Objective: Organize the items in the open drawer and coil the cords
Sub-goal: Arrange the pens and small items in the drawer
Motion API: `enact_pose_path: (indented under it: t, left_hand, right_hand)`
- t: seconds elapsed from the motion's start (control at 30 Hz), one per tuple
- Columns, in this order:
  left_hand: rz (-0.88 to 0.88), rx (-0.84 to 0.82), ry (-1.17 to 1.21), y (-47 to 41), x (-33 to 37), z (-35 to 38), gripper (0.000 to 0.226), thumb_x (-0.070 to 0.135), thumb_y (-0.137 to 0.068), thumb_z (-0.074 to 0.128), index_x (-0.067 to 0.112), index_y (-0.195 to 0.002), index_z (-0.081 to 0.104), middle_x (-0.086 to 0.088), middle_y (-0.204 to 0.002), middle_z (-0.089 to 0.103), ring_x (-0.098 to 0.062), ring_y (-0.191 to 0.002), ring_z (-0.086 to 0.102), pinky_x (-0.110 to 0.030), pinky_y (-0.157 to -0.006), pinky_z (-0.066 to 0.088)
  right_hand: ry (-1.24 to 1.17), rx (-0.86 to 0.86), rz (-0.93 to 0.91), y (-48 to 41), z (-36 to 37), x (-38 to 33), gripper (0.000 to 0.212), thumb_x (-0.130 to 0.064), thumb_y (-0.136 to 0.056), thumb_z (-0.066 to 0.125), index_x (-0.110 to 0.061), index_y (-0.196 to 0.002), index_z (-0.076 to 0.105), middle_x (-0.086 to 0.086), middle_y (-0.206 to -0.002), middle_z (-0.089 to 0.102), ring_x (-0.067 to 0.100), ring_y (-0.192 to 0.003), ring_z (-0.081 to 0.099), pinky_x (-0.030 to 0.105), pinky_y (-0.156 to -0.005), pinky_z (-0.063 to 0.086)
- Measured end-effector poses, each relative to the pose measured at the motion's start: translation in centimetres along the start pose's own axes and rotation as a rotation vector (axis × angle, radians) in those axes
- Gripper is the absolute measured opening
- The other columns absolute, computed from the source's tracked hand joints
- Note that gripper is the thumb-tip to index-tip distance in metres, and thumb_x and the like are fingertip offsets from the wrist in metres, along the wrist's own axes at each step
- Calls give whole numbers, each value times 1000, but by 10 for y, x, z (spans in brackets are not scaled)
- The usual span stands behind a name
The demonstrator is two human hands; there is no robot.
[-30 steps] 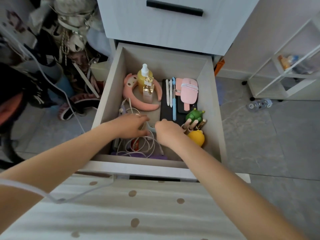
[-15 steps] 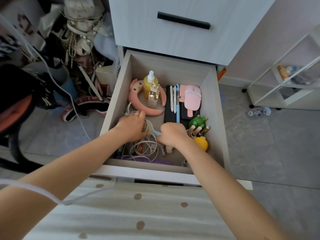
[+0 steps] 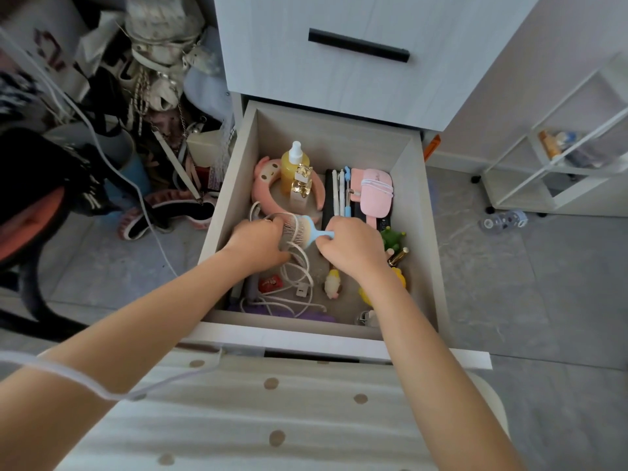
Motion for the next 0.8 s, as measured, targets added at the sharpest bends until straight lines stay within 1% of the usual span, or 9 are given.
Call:
enact_pose_path:
  t: [0.13, 0.2, 0.3, 0.4, 0.47, 0.57, 0.63, 0.7, 0.8]
  left_hand:
    - [-41, -74, -116, 2, -2, -1, 34, 36, -92, 45, 9, -111, 52, -10, -113, 61, -28, -105, 58, -34, -87, 40]
    - [-91, -50, -161, 4, -3, -4, 42, 40, -91, 49, 5, -116, 48, -12, -115, 60, -30, -106, 58, -34, -84, 41]
    - [-172, 59, -96, 7, -5, -6, 67, 40, -84, 62, 1, -127, 29, -16, -116, 59, -32, -101, 62, -34, -71, 43]
    - [-124, 17, -179, 5, -7, 3, 75, 29, -85, 60, 10, -141, 13, -22, -137, 37, -31, -100, 62, -32, -65, 43]
    - [-93, -90, -270, 4, -6, 8, 78, 29, -88, 52, 19, -148, 3, -23, -150, 16, -30, -110, 58, -31, -70, 44]
    - [-59, -197, -368, 6, -3, 14, 72, 31, -92, 45, 25, -150, 2, -18, -156, -3, -31, -130, 40, -32, -83, 43]
    - [-16, -244, -420, 7, -3, 22, 65, 33, -94, 44, 26, -149, 11, -15, -156, -9, -33, -140, 23, -36, -96, 38]
    - [2, -280, -488, 7, -5, 31, 63, 38, -94, 43, 20, -148, 16, -14, -157, -12, -33, -144, 4, -40, -107, 27]
    - [-61, -244, -537, 6, -5, 31, 75, 51, -92, 39, 7, -148, 14, -18, -156, -10, -38, -143, -6, -45, -114, 12]
  right_hand:
    - [23, 19, 9, 0, -1, 1, 21, -27, -87, 47, -12, -96, 61, 4, -85, 59, 23, -74, 52, 29, -59, 35]
    - [44, 78, -5, 0, -6, 5, 21, -26, -86, 49, -13, -92, 63, 3, -82, 60, 22, -72, 51, 29, -58, 35]
    - [6, 114, -39, 1, -13, 10, 21, -28, -83, 50, -13, -81, 65, 4, -75, 64, 23, -69, 55, 31, -57, 39]
    - [-8, 194, 20, 0, -16, 13, 22, -26, -85, 49, -10, -77, 62, 5, -71, 62, 22, -62, 51, 28, -52, 37]
    - [-16, 265, 66, -1, -18, 15, 22, -25, -89, 47, -11, -82, 62, 5, -76, 63, 20, -60, 50, 26, -48, 33]
    - [-75, 291, 108, -2, -21, 20, 22, -23, -91, 46, -10, -92, 63, 5, -75, 62, 20, -61, 52, 26, -47, 33]
    - [-98, 242, 98, -3, -16, 21, 20, -22, -90, 46, -9, -89, 60, 5, -72, 59, 20, -60, 49, 26, -46, 30]
    - [-106, 173, 52, -5, -8, 16, 19, -21, -90, 44, -9, -92, 59, 5, -75, 58, 18, -60, 49, 28, -47, 34]
    - [-94, 97, 3, -6, 2, 10, 22, -19, -92, 42, -10, -101, 60, 6, -88, 62, 22, -76, 56, 32, -58, 44]
Point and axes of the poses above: each hand's wrist, its own y-axis away from the middle knuckle, its own z-axis out of the palm, x = y × z, the point moved 5 cm from there along -y, towards the middle knuckle
